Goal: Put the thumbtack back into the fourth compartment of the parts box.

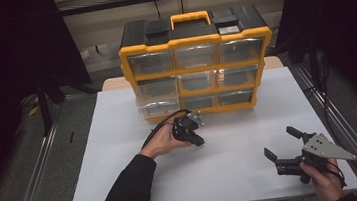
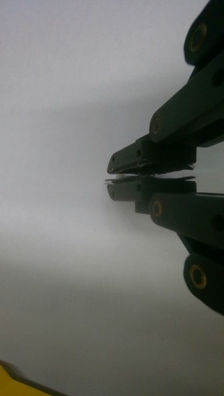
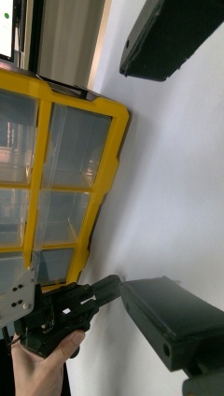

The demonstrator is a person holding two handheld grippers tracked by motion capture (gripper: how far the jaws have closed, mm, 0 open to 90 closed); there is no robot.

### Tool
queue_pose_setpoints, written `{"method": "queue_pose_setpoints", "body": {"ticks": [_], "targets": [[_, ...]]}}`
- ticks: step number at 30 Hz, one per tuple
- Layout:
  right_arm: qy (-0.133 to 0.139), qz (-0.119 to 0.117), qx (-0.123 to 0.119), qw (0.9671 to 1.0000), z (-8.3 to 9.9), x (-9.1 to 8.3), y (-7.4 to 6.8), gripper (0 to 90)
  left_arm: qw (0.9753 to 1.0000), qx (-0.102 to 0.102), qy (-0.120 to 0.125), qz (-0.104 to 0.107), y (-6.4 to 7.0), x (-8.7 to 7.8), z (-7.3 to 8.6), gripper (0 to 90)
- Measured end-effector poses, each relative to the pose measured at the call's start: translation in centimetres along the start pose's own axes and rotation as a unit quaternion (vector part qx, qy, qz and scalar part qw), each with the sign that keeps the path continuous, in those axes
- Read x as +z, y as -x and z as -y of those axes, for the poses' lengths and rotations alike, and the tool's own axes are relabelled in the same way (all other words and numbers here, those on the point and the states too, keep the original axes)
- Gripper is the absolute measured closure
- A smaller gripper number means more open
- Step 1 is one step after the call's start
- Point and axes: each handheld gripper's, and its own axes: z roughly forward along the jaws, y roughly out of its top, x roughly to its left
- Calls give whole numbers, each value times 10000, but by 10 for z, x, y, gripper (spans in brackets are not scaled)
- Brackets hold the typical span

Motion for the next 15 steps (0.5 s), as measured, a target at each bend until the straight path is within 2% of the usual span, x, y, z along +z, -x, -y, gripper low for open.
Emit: {"method": "queue_pose_setpoints", "body": {"ticks": [3, 4, 5, 6, 7, 8, 9, 10, 11, 12, 13, 14, 15], "targets": [[1, 1, 0, 10000, 0, 0, 0, 0, 9999, -93, 114, 33, 1, -1, -1, 858], [1, 0, 1, 10000, 0, 0, 0, 0, 9998, -44, 137, 114, -1, -2, -1, 858], [4, 1, -1, 10000, 0, 0, 0, 0, 9999, -23, 118, 7, 0, -3, -1, 858], [-6, 12, -2, 10000, 0, 0, 0, 0, 9997, -50, 211, 71, -1, -3, -1, 858], [-3, -5, 7, 10000, 0, 0, 0, 0, 9999, -110, 127, 11, 0, -4, -1, 858], [2, -5, 3, 10000, 0, 0, 0, 0, 9998, -95, 186, 67, 0, -4, -1, 858], [2, -3, 8, 10000, 0, 0, 0, 0, 9997, -74, 8, 223, -1, -8, -3, 858], [3, -4, 7, 10000, 0, 0, 0, 0, 9998, -29, -204, -56, 1, -10, -5, 858], [4, -5, 7, 10000, 0, 0, 0, 0, 9999, -81, 96, 25, 1, -7, -2, 858], [4, -5, 7, 10000, 0, 0, 0, 0, 9997, -111, 156, 153, 0, -6, -2, 858], [1, -7, 2, 10000, 0, 0, 0, 0, 9997, -166, 153, 81, 1, -6, -1, 858], [1, -4, 2, 10000, 0, 0, 0, 0, 9996, -164, 132, 163, 0, -7, -1, 858], [-2, -2, 9, 10000, 0, 0, 0, 0, 9997, -182, 104, 125, 0, -8, -1, 858]]}}
